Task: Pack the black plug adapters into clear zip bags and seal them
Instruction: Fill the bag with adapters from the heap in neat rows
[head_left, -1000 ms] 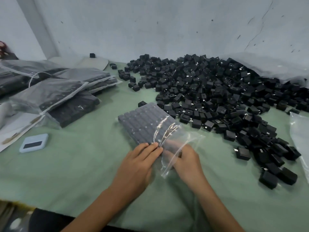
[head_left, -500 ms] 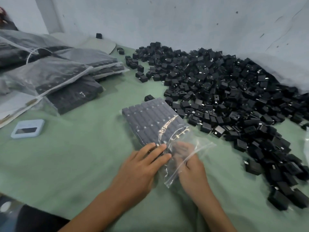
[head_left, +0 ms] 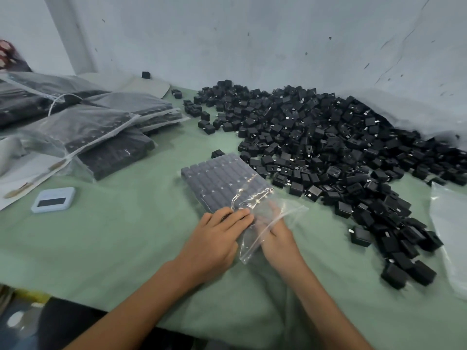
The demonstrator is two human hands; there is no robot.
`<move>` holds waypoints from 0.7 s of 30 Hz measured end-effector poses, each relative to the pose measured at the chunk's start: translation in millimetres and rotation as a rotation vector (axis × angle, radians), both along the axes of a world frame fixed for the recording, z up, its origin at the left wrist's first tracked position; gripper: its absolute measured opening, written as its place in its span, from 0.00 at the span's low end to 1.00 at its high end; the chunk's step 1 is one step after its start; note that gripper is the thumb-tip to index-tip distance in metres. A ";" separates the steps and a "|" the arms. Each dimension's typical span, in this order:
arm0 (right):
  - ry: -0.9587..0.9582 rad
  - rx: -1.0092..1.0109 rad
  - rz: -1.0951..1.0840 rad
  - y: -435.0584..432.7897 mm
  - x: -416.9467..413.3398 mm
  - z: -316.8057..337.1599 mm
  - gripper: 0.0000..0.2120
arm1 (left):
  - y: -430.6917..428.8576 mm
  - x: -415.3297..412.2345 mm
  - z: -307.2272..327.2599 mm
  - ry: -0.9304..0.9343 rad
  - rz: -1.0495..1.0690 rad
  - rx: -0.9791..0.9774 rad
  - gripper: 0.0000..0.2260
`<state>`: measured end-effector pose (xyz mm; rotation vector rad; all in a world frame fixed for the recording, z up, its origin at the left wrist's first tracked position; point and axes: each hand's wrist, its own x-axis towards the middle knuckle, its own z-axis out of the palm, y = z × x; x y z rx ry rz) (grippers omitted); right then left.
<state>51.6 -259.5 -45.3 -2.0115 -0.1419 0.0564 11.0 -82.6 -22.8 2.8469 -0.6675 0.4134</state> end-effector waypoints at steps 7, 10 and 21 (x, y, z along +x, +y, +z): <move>0.008 -0.044 0.011 -0.5 -3.1 8.4 0.18 | 0.1 4.4 -3.2 0.021 0.006 0.015 0.27; 0.005 -0.030 0.022 -1.3 -4.2 10.8 0.17 | -0.1 4.0 -2.9 0.024 0.009 0.029 0.27; -0.301 -0.241 -0.156 -71.2 -27.5 35.6 0.15 | 1.8 7.2 -11.1 0.013 0.001 0.003 0.27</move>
